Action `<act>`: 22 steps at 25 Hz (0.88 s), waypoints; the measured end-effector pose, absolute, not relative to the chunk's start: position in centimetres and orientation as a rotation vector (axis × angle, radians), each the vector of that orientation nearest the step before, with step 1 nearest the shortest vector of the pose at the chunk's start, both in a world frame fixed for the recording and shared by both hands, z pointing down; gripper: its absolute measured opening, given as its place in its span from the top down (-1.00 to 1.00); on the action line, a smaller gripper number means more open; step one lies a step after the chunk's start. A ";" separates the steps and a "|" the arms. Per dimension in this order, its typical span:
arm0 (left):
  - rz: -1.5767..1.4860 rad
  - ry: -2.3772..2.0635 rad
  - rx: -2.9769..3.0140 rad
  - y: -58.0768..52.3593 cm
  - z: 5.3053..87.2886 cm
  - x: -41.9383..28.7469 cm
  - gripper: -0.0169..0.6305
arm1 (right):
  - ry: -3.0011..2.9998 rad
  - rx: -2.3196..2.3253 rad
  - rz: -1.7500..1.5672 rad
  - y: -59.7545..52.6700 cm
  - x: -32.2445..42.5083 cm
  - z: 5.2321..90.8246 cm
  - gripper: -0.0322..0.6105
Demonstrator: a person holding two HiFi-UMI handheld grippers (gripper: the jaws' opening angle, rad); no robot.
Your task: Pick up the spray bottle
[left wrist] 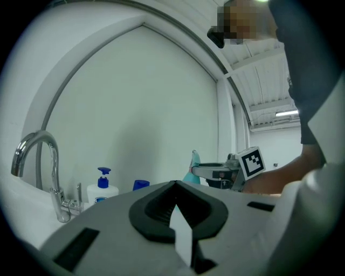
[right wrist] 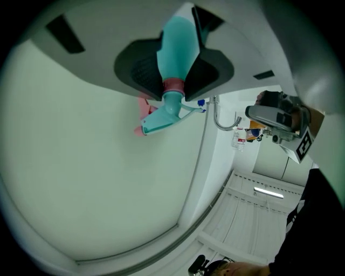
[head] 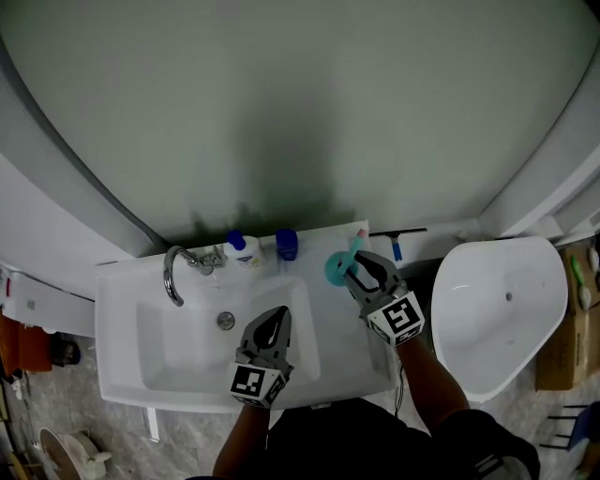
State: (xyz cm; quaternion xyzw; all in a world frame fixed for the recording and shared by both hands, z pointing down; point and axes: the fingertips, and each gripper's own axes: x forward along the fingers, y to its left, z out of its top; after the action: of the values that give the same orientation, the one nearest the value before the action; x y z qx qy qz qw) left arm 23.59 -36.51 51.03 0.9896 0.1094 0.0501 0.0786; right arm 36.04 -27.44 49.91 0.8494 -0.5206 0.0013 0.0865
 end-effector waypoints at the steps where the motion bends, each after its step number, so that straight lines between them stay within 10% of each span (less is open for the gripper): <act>1: 0.139 0.329 2.963 -36.5 50.9 23.7 0.96 | -1.550 2.537 -0.003 -27.3 35.5 49.6 0.48; 22: 0.039 0.381 3.006 -35.7 47.4 22.7 0.96 | -1.532 2.637 -0.120 -25.5 25.2 44.2 0.48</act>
State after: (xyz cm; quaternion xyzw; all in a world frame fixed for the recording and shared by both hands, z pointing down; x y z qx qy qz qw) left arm 22.72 -35.68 47.35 0.9905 0.1254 0.0129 0.0556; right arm 25.19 -25.54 44.24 0.8631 -0.5015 -0.0392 0.0446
